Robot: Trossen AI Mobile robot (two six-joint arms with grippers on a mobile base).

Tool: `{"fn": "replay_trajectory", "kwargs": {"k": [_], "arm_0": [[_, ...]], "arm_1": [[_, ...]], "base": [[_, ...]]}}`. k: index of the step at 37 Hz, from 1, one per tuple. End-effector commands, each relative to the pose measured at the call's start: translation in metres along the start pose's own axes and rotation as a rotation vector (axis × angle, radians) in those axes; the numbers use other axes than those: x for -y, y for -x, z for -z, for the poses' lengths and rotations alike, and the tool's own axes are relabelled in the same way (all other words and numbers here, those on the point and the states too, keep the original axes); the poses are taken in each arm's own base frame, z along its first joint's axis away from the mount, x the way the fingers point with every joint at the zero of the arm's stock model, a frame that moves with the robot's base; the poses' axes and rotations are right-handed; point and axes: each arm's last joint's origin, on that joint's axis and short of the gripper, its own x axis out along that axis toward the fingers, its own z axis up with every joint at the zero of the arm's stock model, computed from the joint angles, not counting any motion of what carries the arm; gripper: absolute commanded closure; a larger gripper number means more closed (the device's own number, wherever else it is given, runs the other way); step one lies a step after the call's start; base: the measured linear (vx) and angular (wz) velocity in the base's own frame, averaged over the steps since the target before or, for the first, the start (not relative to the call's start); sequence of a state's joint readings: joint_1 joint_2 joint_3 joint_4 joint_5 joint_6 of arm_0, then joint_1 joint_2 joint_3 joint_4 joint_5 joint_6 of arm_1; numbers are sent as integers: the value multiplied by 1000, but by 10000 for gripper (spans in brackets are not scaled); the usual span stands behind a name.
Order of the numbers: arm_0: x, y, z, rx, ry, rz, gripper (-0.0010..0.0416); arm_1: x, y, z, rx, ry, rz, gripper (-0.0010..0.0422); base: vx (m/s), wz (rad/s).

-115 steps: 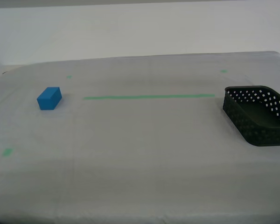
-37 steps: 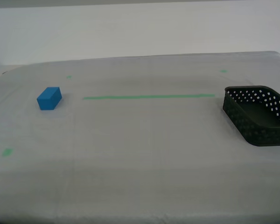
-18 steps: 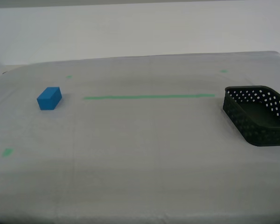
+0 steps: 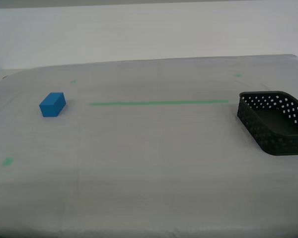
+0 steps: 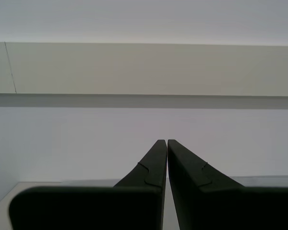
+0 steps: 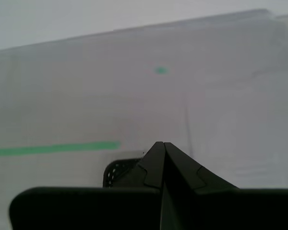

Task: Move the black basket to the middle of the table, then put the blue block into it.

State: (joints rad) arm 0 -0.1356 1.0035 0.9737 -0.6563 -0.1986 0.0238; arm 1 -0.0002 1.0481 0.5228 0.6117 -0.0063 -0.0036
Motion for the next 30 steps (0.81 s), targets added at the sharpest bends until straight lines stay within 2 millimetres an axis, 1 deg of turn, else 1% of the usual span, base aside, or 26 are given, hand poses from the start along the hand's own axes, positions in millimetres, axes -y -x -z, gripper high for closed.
{"fn": "replay_trajectory", "kwargs": {"k": [1, 9, 22, 30], "arm_0": [[1, -3, 0, -50, -7, -4, 405], [1, -5, -6, -159, -8, -2, 406], [3, -5, -18, -366, 24, 73, 406], [4, -8, -25, -439, 38, 83, 406]], "arm_1": [[0, 0, -1, 5, -1, 0, 412], [0, 0, -1, 5, -1, -1, 412], [0, 0, -1, 5, -1, -1, 412], [0, 0, -1, 5, -1, 0, 412]], "base": [[0, 0], [0, 0], [0, 0], [0, 0]]}}
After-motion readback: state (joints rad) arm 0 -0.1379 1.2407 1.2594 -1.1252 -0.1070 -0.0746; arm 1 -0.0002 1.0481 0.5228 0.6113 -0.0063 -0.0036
